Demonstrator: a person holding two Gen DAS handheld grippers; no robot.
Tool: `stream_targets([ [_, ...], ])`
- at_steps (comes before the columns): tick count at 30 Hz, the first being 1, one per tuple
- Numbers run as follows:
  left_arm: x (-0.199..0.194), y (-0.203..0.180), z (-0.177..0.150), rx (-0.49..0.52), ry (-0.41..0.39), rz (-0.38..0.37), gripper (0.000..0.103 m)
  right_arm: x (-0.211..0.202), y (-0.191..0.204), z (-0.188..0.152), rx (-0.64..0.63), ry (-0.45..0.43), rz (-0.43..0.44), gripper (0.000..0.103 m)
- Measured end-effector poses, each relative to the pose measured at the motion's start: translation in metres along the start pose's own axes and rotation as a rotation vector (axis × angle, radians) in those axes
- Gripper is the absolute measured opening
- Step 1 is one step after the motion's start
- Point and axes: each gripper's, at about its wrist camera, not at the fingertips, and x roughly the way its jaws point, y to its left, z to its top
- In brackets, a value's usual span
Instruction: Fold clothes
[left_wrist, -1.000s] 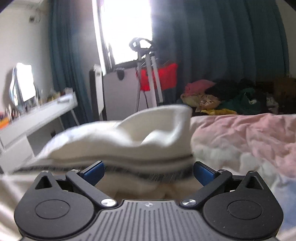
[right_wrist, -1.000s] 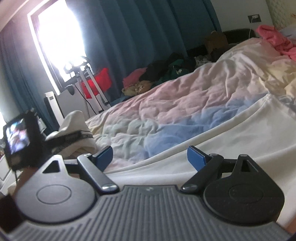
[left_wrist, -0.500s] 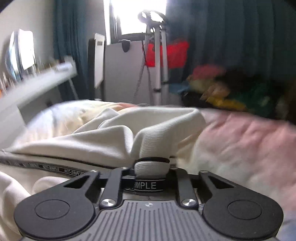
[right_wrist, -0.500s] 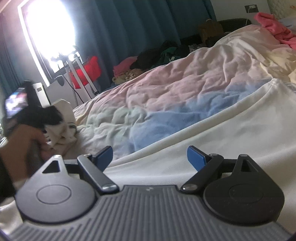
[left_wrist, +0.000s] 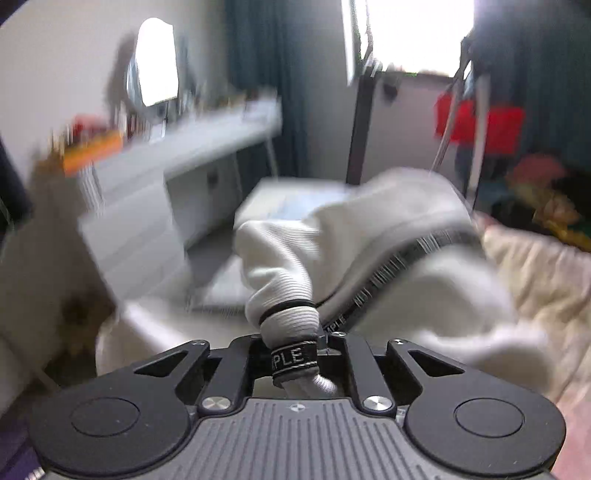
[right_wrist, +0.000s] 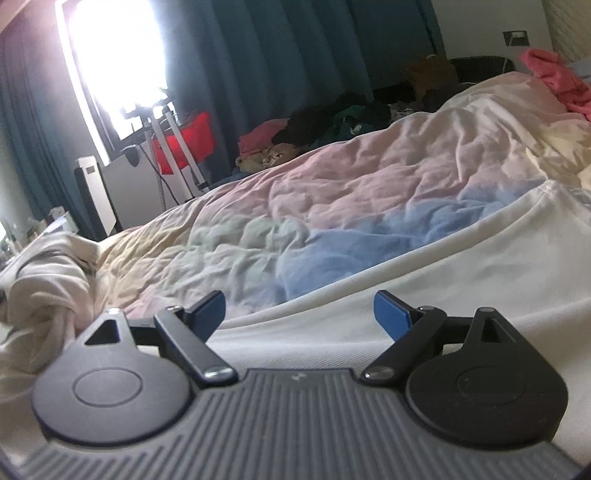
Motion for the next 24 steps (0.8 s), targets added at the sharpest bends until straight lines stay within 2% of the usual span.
stream_targets([
  [3,-0.032,0.001,-0.010,-0.004,-0.022,-0.051,0.028,0.004,0.005,-0.001,-0.023,0.014,0.010,0.089],
  [4,-0.042,0.001,-0.014,-0.006,-0.029,-0.067,0.042,0.004,0.006,-0.002,-0.029,0.016,0.016,0.089],
  [5,-0.053,0.001,-0.017,-0.007,-0.036,-0.084,0.062,0.003,0.008,-0.002,-0.035,0.016,0.022,0.089],
  [7,-0.074,0.001,-0.024,-0.010,-0.051,-0.118,0.078,0.002,0.011,-0.003,-0.046,0.015,0.036,0.089],
  [14,-0.149,0.003,-0.049,-0.019,-0.102,-0.236,0.091,-0.010,0.019,-0.004,-0.056,0.009,0.104,0.089],
  [18,-0.195,-0.007,-0.072,-0.068,-0.163,-0.350,0.095,-0.017,0.022,-0.006,-0.057,0.017,0.169,0.088],
  [23,-0.217,-0.014,-0.101,-0.049,-0.166,-0.410,0.095,-0.021,0.028,-0.014,-0.062,0.066,0.260,0.088],
  [24,-0.214,-0.010,-0.103,-0.054,-0.168,-0.414,0.095,-0.019,0.029,-0.016,-0.056,0.085,0.277,0.084],
])
